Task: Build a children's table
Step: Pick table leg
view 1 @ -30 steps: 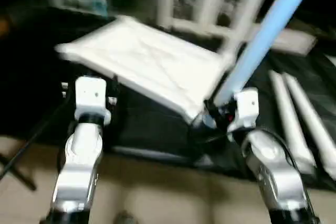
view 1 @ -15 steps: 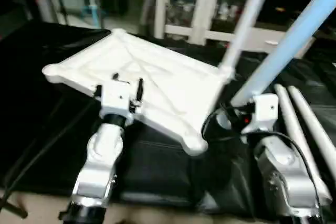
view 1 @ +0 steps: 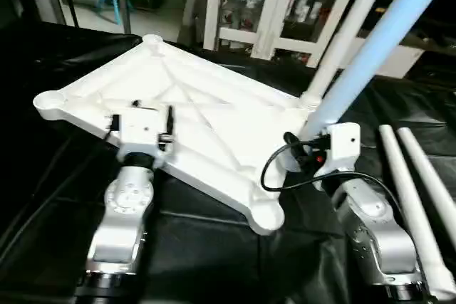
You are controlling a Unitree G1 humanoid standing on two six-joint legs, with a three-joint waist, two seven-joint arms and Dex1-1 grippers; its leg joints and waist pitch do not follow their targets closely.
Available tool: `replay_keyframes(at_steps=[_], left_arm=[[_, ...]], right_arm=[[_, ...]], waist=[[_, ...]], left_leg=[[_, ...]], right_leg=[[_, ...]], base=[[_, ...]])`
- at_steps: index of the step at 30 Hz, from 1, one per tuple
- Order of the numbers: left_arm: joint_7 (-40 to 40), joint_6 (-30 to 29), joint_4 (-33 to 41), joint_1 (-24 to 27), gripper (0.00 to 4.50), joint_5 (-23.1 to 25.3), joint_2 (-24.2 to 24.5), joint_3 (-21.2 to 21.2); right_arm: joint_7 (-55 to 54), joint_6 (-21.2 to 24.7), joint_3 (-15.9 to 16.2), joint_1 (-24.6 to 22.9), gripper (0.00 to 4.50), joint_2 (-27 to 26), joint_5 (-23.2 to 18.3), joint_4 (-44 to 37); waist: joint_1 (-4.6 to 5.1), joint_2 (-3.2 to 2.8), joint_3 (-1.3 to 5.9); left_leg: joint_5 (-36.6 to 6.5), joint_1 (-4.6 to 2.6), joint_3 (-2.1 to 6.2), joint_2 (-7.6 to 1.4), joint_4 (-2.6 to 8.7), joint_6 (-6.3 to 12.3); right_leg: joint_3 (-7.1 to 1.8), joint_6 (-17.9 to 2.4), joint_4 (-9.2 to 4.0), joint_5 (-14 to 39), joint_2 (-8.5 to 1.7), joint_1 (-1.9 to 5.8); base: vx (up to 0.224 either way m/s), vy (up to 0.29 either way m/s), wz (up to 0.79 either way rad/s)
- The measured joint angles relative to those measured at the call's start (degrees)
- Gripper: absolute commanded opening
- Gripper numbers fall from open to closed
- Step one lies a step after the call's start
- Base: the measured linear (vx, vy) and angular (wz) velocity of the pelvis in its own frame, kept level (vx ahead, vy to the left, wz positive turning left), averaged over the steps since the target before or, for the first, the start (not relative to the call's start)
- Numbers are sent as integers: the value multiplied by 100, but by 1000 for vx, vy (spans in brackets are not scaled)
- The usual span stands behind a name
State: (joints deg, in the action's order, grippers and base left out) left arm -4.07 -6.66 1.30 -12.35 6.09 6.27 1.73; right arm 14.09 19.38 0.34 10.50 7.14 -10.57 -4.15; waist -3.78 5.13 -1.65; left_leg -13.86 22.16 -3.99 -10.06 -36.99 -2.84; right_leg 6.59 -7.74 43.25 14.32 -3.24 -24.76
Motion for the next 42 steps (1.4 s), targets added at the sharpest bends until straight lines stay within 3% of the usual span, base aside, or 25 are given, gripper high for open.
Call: replay_keyframes(at_steps=[1,2,3,4,5,6,7,8,9,10,12,13,14,15,16,17,18,20,22,27,30,34,36,38,42], left_arm=[[0,-6,0,0,341,15,-6,2],[-1,-14,-3,0,341,32,-19,-1],[1,-34,-8,0,341,20,-54,-4],[6,-55,-10,-31,341,-33,-124,-26],[10,-92,-10,-40,341,-78,-170,-86],[10,-129,-10,-50,341,-93,-188,-119],[4,-174,-12,-118,341,-88,-172,-125],[0,-191,-12,-176,341,-81,-138,-114],[-4,-198,-16,-211,341,-68,-103,-92],[-4,-246,-48,-209,341,-54,-101,-69],[13,-356,-56,-209,341,2,-60,-89],[43,-379,-56,-211,341,45,-7,-105],[90,-381,-57,-214,341,54,36,-111],[126,-382,-62,-215,341,54,71,-112],[190,-377,-75,-214,341,41,128,-109],[248,-376,-110,-222,341,27,167,-91],[296,-375,-123,-224,341,-2,216,-85],[383,-368,-127,-228,341,-37,199,-89],[412,-366,-127,-234,341,-49,159,-134],[434,-349,-126,-235,341,-144,12,-160],[441,-349,-126,-235,341,-172,0,-160],[517,-349,-126,-235,341,-204,1,-162],[540,-348,-126,-235,341,-212,3,-158],[580,-348,-126,-234,341,-261,5,-155],[609,-347,-113,-234,341,-266,5,-160]], right_arm=[[5,0,7,59,186,-2,-4,-4],[7,0,6,94,186,0,-5,-7],[9,-1,2,92,186,11,-5,-5],[8,-1,-44,46,186,74,-4,12],[-2,9,-89,28,186,88,2,111],[-6,15,-103,15,186,85,3,159],[-8,14,-116,33,186,84,4,156],[-8,13,-116,50,186,76,4,154],[-7,14,-100,50,186,56,4,158],[7,20,-90,42,186,53,1,160],[24,21,-91,42,186,58,-9,157],[35,21,-88,42,186,53,-18,154],[44,22,-79,38,186,51,-28,154],[56,24,-65,33,186,47,-29,156],[79,25,-18,50,186,21,-30,157],[92,25,26,64,186,-2,-34,150],[91,24,26,72,186,-16,-35,145],[80,25,10,69,186,-3,-31,144],[70,25,7,41,186,21,-28,123],[11,25,-4,-28,186,30,-27,83],[12,25,-7,-14,186,36,-26,83],[31,25,-9,121,186,61,-27,105],[36,25,-11,143,186,73,-27,106],[35,25,-10,144,186,77,-28,140],[9,24,-74,149,186,50,-37,257]], waist=[[-11,72,39],[-10,122,44],[-15,193,65],[-126,196,40],[-196,201,8],[-223,198,-10],[-265,170,-28],[-310,109,-53],[-382,105,-78],[-494,73,-94],[-618,1,-133],[-664,-65,-151],[-679,-134,-176],[-682,-152,-196],[-638,-191,-203],[-608,-246,-202],[-589,-253,-201],[-549,-226,-191],[-506,-226,-188],[-411,-205,-175],[-406,-198,-171],[-413,-196,-172],[-416,-187,-176],[-415,-174,-188],[-389,-173,-211]], left_leg=[[34,31,9,-11,2,-14],[63,40,11,-23,5,16],[100,58,23,-34,-1,163],[-28,190,-82,-17,-422,778],[-148,242,-221,39,-867,930],[-174,159,-294,184,-937,834],[-175,-29,-332,400,-635,722],[-297,-140,-315,466,-360,562],[-311,-163,-282,472,-268,475],[-315,-174,-194,449,-291,483],[-286,-185,-80,344,-310,432],[-184,-235,-103,214,-143,276],[-31,-300,-160,143,-58,27],[38,-319,-219,113,12,-78],[47,-313,-282,53,77,-97],[64,-292,-319,19,82,-86],[67,-290,-362,19,69,-80],[61,-312,-508,52,75,-68],[60,-307,-584,114,135,-68],[83,-259,-596,114,151,-24],[95,-195,-595,106,160,-5],[103,-198,-596,104,193,5],[102,-228,-599,104,214,3],[101,-308,-613,105,255,1],[97,-534,-624,105,396,-1]], right_leg=[[-151,20,-48,182,-8,57],[-216,170,-130,366,0,89],[-195,203,-121,341,25,123],[-166,340,-185,255,74,123],[-163,351,-222,208,99,157],[-112,381,-281,185,104,206],[-79,379,-352,116,155,225],[-47,373,-429,53,221,241],[-14,379,-458,33,224,238],[-15,367,-472,4,213,242],[-32,339,-471,-37,175,265],[-31,367,-478,-55,165,276],[-10,405,-518,-81,159,303],[-12,432,-599,-97,152,305],[14,439,-731,-113,155,364],[22,433,-790,-134,156,393],[4,437,-832,-239,139,395],[-55,541,-837,-337,35,393],[-114,586,-838,-336,-29,386],[-128,608,-842,-335,-27,342],[-126,597,-816,-331,-18,270],[-119,581,-809,-307,-16,256],[-117,617,-825,-281,-16,279],[-114,624,-857,-268,-16,344],[-70,629,-1026,-260,-15,593]], base=[[-70,-190,-7],[-70,-190,-7],[-94,-235,-6],[-109,-222,-4],[-109,-222,-4],[-112,-185,-8],[-108,-155,-7],[-108,-155,-7],[-105,-105,-5],[-97,-60,-11],[-97,-41,-10],[-85,39,3],[-85,39,3],[-91,98,15],[-60,116,18],[-60,116,18],[-26,108,13],[-21,95,14],[13,63,7],[4,11,1],[0,0,0],[0,0,0],[0,0,0],[0,0,0],[13,3,0]])
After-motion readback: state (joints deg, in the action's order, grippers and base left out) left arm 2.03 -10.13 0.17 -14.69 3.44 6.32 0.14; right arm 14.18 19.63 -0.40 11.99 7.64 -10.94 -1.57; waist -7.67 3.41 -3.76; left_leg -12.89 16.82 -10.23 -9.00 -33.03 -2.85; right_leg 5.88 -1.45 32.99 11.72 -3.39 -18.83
